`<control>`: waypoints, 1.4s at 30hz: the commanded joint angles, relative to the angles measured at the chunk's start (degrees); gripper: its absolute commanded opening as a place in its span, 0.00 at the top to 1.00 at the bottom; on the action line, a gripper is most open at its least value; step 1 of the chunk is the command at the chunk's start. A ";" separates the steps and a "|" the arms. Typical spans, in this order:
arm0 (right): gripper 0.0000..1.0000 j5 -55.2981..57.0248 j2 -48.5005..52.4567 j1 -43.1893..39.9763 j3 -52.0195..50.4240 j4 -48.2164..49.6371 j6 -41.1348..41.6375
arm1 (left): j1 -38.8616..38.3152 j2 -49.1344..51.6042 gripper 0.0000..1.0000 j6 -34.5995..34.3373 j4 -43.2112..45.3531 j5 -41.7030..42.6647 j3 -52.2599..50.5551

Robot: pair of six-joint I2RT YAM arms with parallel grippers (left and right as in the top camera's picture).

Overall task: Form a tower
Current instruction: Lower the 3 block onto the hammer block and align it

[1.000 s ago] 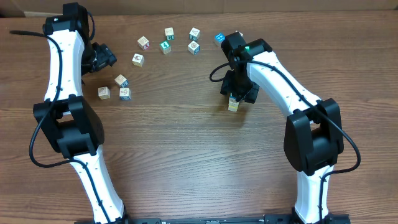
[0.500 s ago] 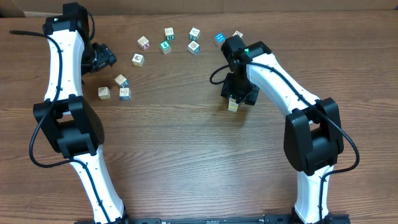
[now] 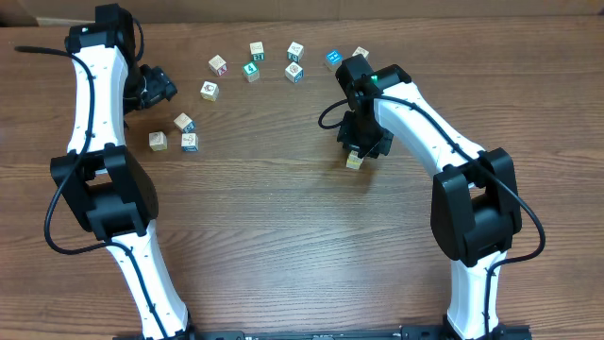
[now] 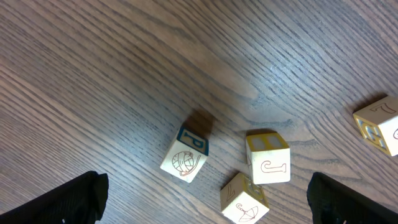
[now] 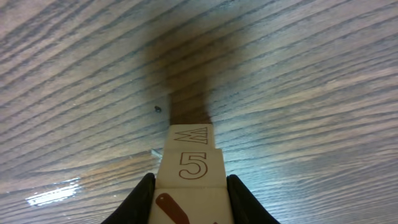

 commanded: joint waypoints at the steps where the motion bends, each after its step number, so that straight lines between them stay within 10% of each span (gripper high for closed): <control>1: 0.75 -0.07 0.59 0.26 -0.44 0.20 -0.04 | -0.28 0.66 0.00 1.29 -0.09 -0.31 1.20; 42: 0.78 -0.07 0.59 0.26 -0.44 0.98 -4.98 | -0.28 0.66 0.00 1.29 -0.09 -0.31 1.20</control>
